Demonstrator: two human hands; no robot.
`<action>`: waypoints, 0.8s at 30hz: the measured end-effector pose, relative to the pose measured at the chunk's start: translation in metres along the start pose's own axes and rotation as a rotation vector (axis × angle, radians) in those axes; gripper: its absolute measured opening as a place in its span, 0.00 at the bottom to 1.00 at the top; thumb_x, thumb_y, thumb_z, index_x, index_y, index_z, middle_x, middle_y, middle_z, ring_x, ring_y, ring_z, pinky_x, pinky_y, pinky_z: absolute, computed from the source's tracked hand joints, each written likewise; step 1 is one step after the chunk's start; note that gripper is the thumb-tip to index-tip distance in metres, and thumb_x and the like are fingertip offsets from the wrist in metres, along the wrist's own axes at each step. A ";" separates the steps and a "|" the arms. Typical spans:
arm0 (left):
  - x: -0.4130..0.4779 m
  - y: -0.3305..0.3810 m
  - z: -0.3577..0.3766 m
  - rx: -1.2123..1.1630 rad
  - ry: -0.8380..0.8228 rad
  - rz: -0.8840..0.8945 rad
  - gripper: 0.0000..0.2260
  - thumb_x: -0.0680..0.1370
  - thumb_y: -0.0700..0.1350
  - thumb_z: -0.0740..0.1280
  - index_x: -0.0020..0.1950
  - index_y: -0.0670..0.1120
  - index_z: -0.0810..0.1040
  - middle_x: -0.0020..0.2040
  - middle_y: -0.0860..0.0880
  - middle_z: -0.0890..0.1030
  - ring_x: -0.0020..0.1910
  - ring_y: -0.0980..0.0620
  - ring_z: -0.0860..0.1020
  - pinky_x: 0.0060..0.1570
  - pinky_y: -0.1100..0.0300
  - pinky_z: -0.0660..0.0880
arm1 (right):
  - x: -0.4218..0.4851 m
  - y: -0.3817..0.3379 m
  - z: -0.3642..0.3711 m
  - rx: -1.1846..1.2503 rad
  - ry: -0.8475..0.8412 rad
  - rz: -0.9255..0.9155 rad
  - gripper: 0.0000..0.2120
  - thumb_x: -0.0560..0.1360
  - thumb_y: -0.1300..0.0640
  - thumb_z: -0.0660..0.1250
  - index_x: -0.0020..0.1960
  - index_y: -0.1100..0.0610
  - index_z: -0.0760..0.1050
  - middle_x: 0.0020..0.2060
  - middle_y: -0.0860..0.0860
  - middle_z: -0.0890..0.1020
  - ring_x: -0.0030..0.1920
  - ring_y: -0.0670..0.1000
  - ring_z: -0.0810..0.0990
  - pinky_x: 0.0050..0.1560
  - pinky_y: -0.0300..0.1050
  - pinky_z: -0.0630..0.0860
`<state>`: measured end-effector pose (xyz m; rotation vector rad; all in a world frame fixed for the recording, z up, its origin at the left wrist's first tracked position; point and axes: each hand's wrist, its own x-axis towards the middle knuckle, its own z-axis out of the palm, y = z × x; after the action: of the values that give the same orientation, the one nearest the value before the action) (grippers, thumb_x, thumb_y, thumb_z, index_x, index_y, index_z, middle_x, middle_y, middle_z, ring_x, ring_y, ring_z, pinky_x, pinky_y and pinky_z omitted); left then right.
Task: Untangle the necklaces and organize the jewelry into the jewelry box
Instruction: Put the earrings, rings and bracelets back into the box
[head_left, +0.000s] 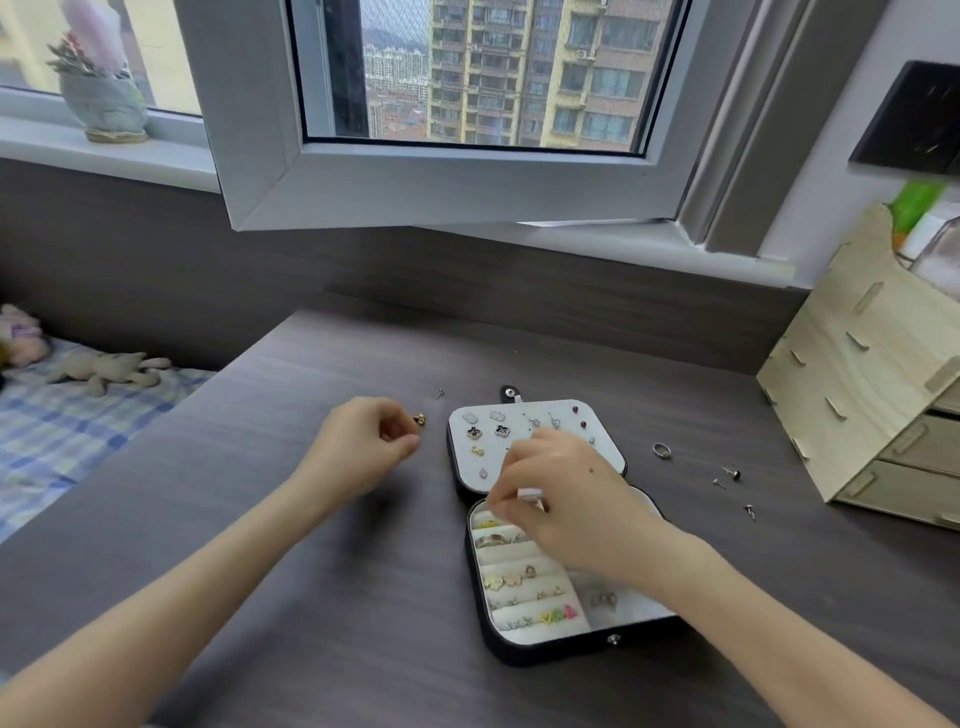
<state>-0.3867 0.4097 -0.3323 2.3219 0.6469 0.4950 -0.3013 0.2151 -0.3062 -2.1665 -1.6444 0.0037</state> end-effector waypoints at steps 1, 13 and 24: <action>0.009 -0.006 0.001 0.018 0.038 -0.011 0.06 0.72 0.38 0.70 0.37 0.47 0.79 0.33 0.53 0.78 0.36 0.52 0.77 0.37 0.64 0.70 | 0.002 0.001 -0.002 0.046 0.046 0.028 0.07 0.71 0.58 0.67 0.38 0.55 0.83 0.33 0.44 0.78 0.39 0.49 0.72 0.47 0.40 0.67; 0.057 -0.013 0.019 0.245 -0.016 0.016 0.03 0.74 0.41 0.70 0.45 0.42 0.82 0.45 0.45 0.82 0.48 0.46 0.78 0.46 0.59 0.71 | 0.003 0.012 -0.003 0.091 0.099 0.124 0.05 0.74 0.59 0.68 0.42 0.54 0.82 0.33 0.35 0.72 0.39 0.36 0.68 0.49 0.28 0.60; 0.018 0.019 -0.023 -0.809 -0.346 -0.412 0.02 0.74 0.36 0.69 0.41 0.40 0.81 0.33 0.49 0.79 0.30 0.57 0.74 0.29 0.68 0.70 | 0.020 0.005 -0.006 0.270 0.277 0.158 0.05 0.75 0.58 0.68 0.48 0.55 0.82 0.33 0.39 0.78 0.40 0.42 0.76 0.45 0.28 0.67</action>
<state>-0.3781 0.4191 -0.3003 1.4129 0.5878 0.1103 -0.2894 0.2311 -0.2973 -1.9827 -1.2409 -0.0259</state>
